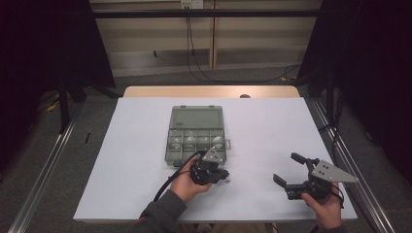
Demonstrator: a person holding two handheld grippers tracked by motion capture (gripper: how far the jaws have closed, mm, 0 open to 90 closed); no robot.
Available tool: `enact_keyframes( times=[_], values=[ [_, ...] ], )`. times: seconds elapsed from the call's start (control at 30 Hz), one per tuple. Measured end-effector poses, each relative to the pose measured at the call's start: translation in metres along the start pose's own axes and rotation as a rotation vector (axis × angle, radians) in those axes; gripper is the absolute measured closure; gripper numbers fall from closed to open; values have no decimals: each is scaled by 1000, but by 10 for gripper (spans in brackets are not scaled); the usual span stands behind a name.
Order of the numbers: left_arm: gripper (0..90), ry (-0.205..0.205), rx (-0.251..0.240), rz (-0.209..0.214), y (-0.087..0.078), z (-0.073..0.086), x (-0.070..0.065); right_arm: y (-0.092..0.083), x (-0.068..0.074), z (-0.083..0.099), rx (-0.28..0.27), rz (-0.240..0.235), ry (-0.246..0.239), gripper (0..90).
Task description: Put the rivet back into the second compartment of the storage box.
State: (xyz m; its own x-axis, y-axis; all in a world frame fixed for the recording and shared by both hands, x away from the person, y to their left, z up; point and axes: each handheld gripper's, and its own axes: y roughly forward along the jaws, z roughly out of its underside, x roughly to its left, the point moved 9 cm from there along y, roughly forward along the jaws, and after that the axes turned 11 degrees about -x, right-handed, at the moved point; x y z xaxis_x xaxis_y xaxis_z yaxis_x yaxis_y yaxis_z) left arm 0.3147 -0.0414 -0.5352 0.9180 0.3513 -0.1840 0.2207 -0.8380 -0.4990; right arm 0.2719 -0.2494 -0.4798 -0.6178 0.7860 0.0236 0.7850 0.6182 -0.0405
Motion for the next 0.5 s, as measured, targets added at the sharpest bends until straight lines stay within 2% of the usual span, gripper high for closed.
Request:
enact_keyframes(
  times=[0.03, 0.3, 0.5],
  values=[
    [863, -18, -24, 5, -5, -5, 2, 0, 0, 0, -2, 0, 3, 16],
    [864, -52, -101, -21, -30, -22, 15, 1, 1, 0, 0, 0, 1, 16],
    [865, -66, -130, -40, -40, -28, 23, 1, 1, 0, -1, 0, 2, 16]
  ],
)
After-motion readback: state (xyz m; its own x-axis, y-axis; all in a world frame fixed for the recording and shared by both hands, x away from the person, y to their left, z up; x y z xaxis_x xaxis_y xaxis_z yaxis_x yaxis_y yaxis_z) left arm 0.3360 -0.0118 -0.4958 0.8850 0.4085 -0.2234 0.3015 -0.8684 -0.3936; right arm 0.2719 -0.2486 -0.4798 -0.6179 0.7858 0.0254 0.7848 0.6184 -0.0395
